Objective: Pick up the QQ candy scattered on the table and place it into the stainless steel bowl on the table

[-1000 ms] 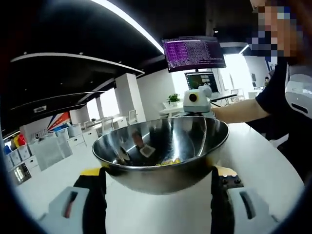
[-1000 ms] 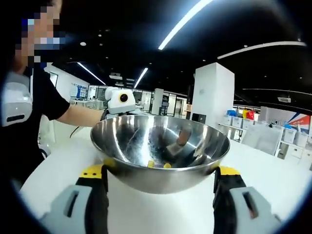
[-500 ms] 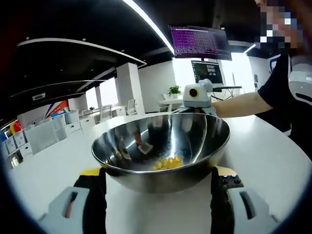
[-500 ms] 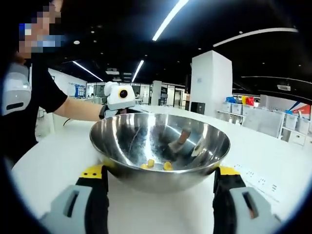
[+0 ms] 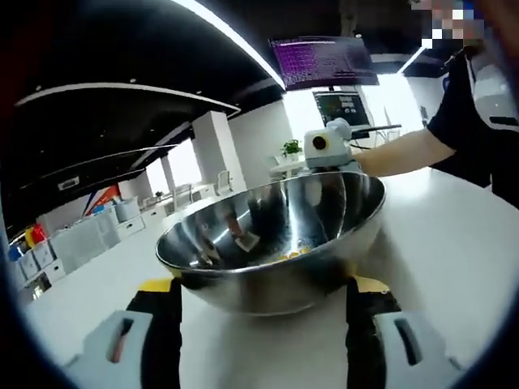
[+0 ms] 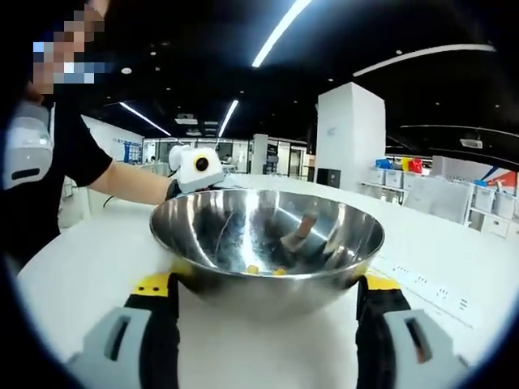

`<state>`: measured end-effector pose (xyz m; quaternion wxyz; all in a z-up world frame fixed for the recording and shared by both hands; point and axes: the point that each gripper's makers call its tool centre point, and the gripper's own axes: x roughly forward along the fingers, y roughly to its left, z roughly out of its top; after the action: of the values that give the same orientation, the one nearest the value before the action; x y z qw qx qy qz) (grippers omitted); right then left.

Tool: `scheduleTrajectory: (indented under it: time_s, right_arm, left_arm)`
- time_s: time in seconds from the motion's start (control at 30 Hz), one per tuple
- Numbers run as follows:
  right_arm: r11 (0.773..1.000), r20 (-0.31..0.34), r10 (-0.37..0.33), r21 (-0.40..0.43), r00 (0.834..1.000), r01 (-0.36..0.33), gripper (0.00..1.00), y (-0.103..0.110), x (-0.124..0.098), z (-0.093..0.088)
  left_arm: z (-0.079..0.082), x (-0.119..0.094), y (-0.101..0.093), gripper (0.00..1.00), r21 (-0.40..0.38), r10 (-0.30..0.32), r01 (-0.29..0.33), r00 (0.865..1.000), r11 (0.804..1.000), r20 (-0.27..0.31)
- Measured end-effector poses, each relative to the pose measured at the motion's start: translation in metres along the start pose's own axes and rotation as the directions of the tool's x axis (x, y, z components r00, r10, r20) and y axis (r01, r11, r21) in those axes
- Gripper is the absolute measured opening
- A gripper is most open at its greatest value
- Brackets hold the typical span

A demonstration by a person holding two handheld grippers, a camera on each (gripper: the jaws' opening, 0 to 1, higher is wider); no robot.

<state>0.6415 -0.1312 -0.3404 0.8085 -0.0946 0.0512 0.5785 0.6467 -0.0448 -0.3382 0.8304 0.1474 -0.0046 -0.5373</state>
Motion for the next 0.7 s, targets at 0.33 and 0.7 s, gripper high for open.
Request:
scheduleTrajectory:
  time_s: [0.33,0.7]
  right_arm:
    - [0.997,0.007,-0.074,0.031,0.997,0.074,0.93,-0.002,-0.038,0.001]
    - [0.984,0.193,-0.174,0.003,0.966,0.177,0.94,0.081,-0.106,0.087]
  left_arm:
    - [0.005,-0.043,0.01,0.91,-0.046,0.073,-0.075,0.997,0.996,-0.032]
    - [0.089,-0.106,-0.056,0.83,-0.04,0.21,-0.208,0.977,0.977,0.039]
